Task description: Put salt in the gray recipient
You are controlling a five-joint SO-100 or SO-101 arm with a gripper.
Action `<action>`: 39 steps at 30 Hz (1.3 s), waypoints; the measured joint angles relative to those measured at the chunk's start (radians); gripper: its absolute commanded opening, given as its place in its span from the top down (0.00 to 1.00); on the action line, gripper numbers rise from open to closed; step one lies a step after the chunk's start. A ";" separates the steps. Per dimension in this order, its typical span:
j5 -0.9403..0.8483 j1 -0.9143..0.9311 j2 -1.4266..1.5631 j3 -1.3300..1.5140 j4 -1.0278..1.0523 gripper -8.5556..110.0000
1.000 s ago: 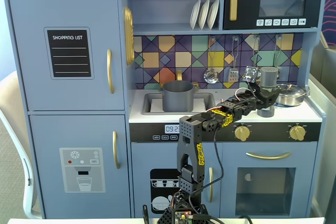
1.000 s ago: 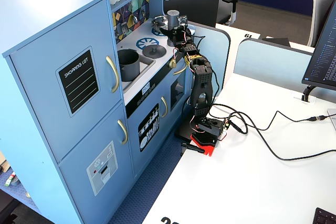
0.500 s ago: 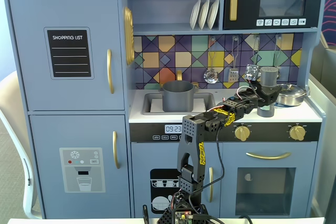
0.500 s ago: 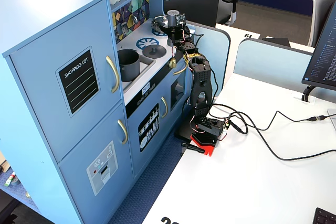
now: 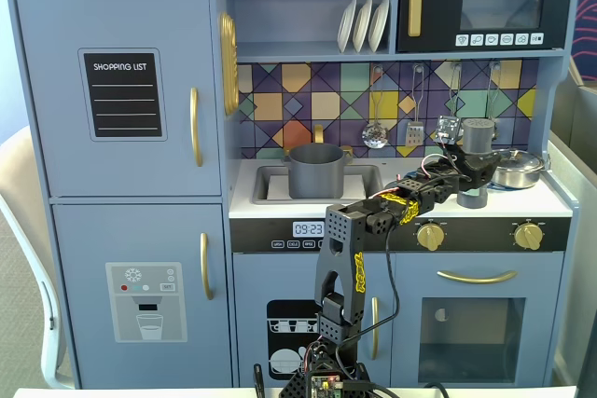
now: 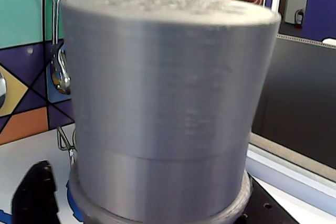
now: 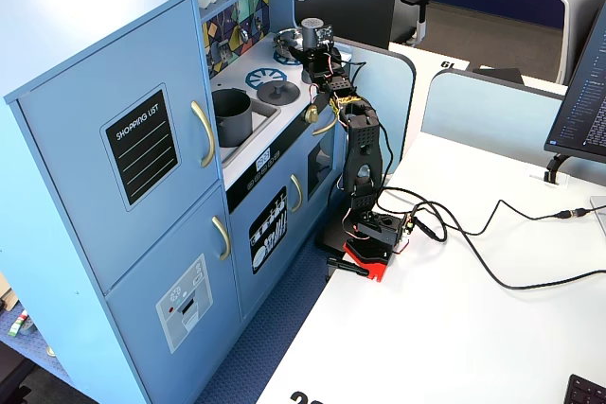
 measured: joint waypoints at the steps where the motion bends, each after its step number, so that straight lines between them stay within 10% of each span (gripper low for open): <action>1: -0.006 -0.003 0.000 -0.002 0.000 0.78; 4: -0.028 -0.017 0.000 -0.005 0.000 0.93; 19: -0.005 -0.032 -0.002 -0.006 -0.026 0.93; 39: 0.601 -0.325 0.314 -0.150 0.337 0.93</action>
